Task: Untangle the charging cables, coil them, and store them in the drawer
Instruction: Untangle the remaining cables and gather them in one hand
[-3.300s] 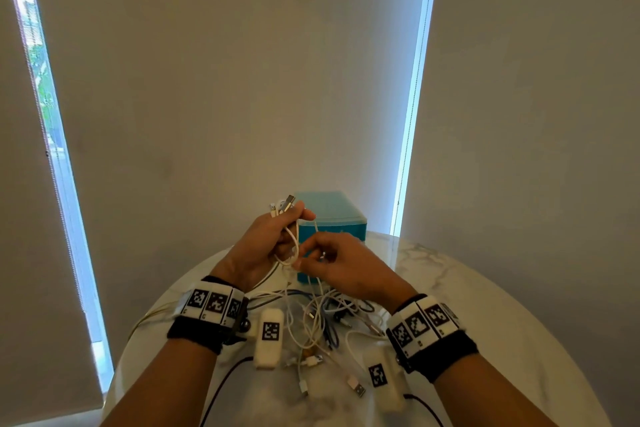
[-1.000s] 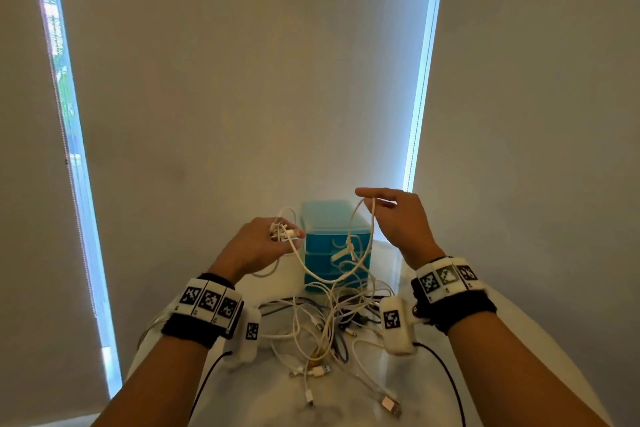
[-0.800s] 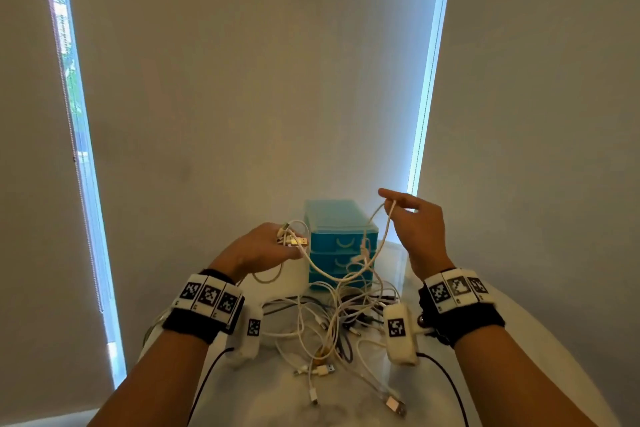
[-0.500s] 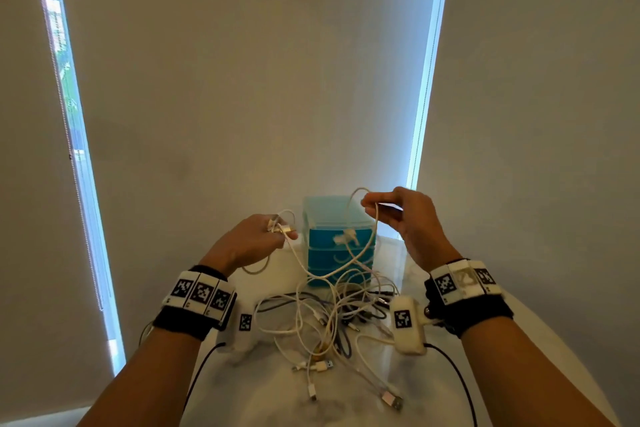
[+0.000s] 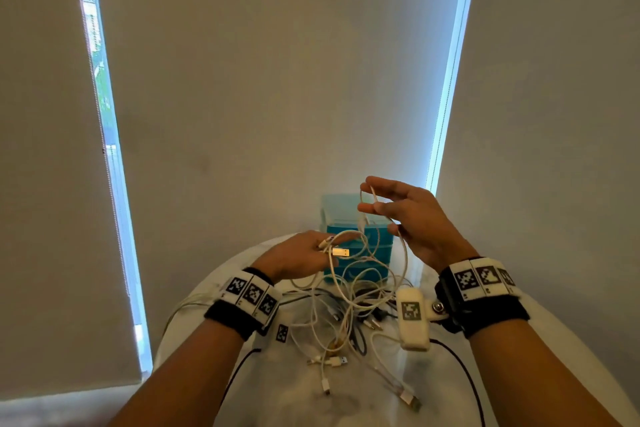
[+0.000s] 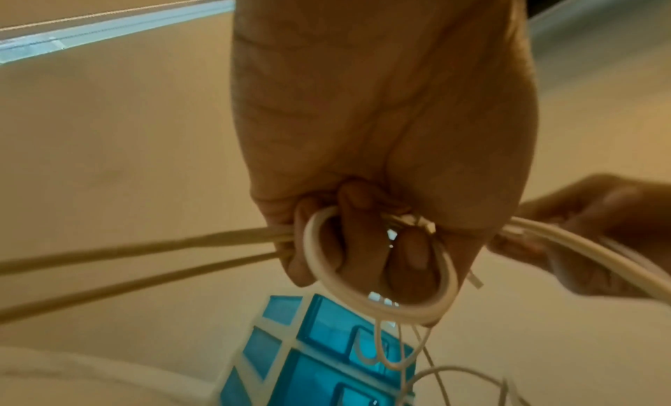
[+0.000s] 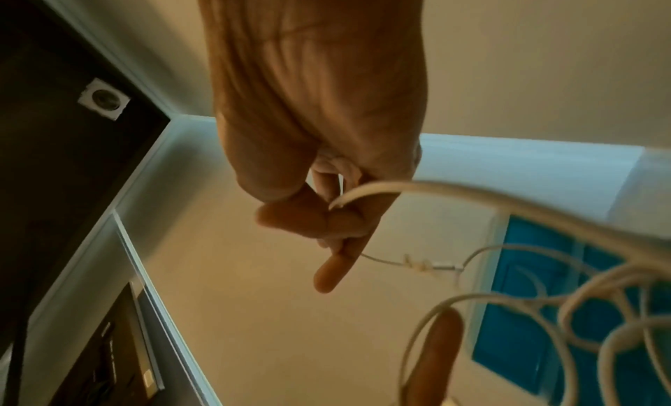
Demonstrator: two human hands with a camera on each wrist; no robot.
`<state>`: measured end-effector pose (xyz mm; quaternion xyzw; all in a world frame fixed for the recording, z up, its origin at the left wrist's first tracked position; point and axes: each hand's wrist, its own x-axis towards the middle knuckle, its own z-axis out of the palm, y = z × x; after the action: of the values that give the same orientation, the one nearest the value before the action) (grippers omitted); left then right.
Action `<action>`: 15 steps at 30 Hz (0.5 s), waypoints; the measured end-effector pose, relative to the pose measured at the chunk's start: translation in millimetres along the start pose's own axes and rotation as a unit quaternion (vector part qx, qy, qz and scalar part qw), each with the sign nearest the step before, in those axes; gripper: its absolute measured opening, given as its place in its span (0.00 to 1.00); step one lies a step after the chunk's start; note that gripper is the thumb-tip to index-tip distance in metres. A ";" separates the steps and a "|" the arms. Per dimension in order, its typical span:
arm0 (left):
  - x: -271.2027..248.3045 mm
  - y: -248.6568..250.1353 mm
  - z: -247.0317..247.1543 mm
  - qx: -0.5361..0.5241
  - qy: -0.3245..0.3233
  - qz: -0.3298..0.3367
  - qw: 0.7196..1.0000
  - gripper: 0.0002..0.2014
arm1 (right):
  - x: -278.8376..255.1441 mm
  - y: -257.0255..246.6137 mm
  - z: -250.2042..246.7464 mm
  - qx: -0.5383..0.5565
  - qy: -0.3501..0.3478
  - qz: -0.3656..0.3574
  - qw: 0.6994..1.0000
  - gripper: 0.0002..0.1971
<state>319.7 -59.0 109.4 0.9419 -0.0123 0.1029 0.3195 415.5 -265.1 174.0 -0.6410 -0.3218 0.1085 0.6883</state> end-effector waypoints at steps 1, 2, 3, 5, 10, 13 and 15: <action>0.1 3.2 3.2 0.011 0.000 -0.015 1.000 0.09 | -0.8 -0.9 1.9 0.026 -0.013 0.014 0.999 0.21; 1.1 5.0 6.1 0.029 -0.005 -0.030 0.999 0.08 | -1.6 -1.8 2.7 0.052 -0.024 0.027 0.998 0.21; 2.2 6.2 8.6 0.053 -0.014 -0.046 0.997 0.11 | -2.0 -2.9 2.2 0.079 -0.029 0.034 0.996 0.21; 3.9 3.4 10.7 0.080 -0.023 -0.083 0.993 0.16 | -5.4 -8.1 -0.3 0.140 -0.021 0.036 0.989 0.21; 1.0 -9.4 0.8 0.066 0.008 -0.134 0.989 0.20 | -3.1 -12.2 -23.1 0.186 0.041 0.003 0.982 0.21; -8.8 -3.3 -15.5 0.054 -0.024 -0.124 0.991 0.25 | 6.3 1.6 -41.8 0.195 0.119 -0.012 0.973 0.22; -21.8 -1.4 -30.6 -0.021 -0.069 -0.115 0.991 0.31 | 11.7 13.3 -56.2 0.236 0.185 -0.029 0.954 0.23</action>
<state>292.7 -40.3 127.8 0.9351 0.0719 0.0005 0.3469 460.7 -302.2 166.5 -0.4598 -0.1727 0.0407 0.8701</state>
